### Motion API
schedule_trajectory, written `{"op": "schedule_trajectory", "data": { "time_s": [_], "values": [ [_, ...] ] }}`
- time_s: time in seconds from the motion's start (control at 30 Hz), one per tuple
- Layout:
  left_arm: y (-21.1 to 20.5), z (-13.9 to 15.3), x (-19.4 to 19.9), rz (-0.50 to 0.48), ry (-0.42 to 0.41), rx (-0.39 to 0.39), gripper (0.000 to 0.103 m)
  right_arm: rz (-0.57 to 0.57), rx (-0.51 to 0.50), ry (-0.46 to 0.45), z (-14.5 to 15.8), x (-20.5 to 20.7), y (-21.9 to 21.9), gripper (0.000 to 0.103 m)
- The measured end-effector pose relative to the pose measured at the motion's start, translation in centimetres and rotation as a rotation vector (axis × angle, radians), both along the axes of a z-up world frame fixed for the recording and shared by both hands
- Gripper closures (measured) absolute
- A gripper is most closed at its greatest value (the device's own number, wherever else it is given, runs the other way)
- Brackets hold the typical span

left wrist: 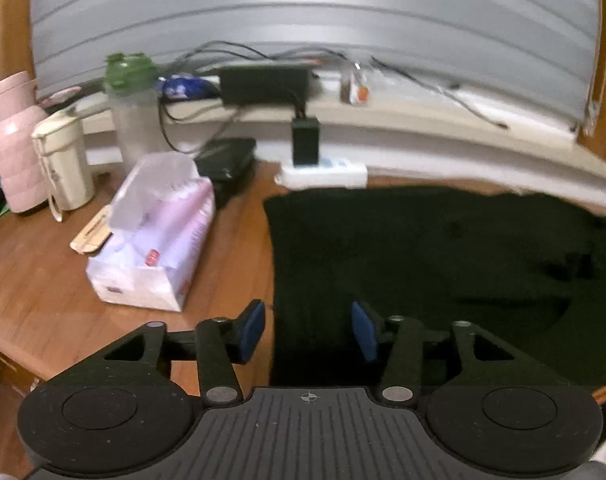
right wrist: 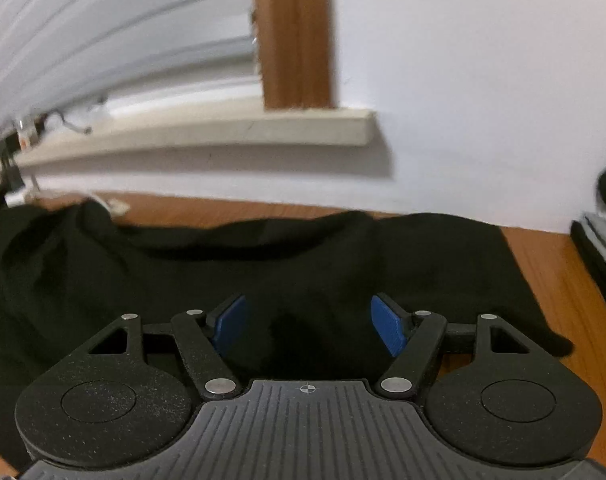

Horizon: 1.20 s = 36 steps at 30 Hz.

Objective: Fold clothes

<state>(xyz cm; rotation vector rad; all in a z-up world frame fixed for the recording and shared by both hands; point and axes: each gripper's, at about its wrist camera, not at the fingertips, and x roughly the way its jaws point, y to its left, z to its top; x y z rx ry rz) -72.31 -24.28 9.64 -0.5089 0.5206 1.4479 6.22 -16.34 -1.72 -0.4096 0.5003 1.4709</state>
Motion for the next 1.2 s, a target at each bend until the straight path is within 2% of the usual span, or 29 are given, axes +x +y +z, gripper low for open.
{"op": "schedule_trajectory", "data": {
  "time_s": [0.1, 0.3, 0.47, 0.53, 0.67, 0.77, 0.8, 1.0, 1.13, 1.17, 1.2],
  "values": [
    [0.2, 0.7, -0.3, 0.012, 0.013, 0.019, 0.043, 0.012, -0.010, -0.025, -0.8, -0.8, 1.1, 0.034],
    [5.9, -0.7, -0.2, 0.003, -0.015, -0.012, 0.037, 0.017, -0.046, -0.066, -3.0, -1.1, 1.5, 0.033],
    [10.8, -2.1, -0.1, -0.005, -0.042, -0.041, 0.036, 0.015, -0.035, -0.017, -2.9, -0.6, 1.3, 0.032],
    [13.2, -3.2, -0.3, 0.001, -0.058, -0.081, 0.035, 0.016, -0.042, -0.020, -2.9, -0.8, 1.4, 0.028],
    [16.5, -4.9, -0.9, -0.002, -0.116, -0.128, 0.037, 0.017, -0.048, -0.035, -3.0, -1.1, 1.5, 0.027],
    [17.0, -5.3, -1.1, -0.023, -0.147, -0.125, 0.046, 0.005, -0.068, -0.026, -3.0, -0.9, 1.4, 0.026],
    [17.0, -5.3, -1.1, -0.025, -0.144, -0.123, 0.046, 0.003, -0.072, -0.024, -3.0, -0.9, 1.4, 0.026],
    [15.5, -5.5, -1.9, 0.005, -0.105, -0.072, 0.034, 0.023, -0.052, -0.027, -3.0, -1.0, 1.5, 0.025],
    [15.5, -6.7, -2.8, -0.015, -0.164, -0.082, 0.034, 0.028, -0.051, -0.010, -3.0, -0.7, 1.5, 0.023],
    [15.5, -6.8, -2.9, -0.024, -0.177, -0.080, 0.036, 0.028, -0.051, -0.008, -3.0, -0.7, 1.5, 0.023],
    [15.5, -6.8, -2.9, -0.036, -0.187, -0.075, 0.050, 0.033, -0.047, -0.009, -3.0, -0.7, 1.5, 0.023]
  ]
}}
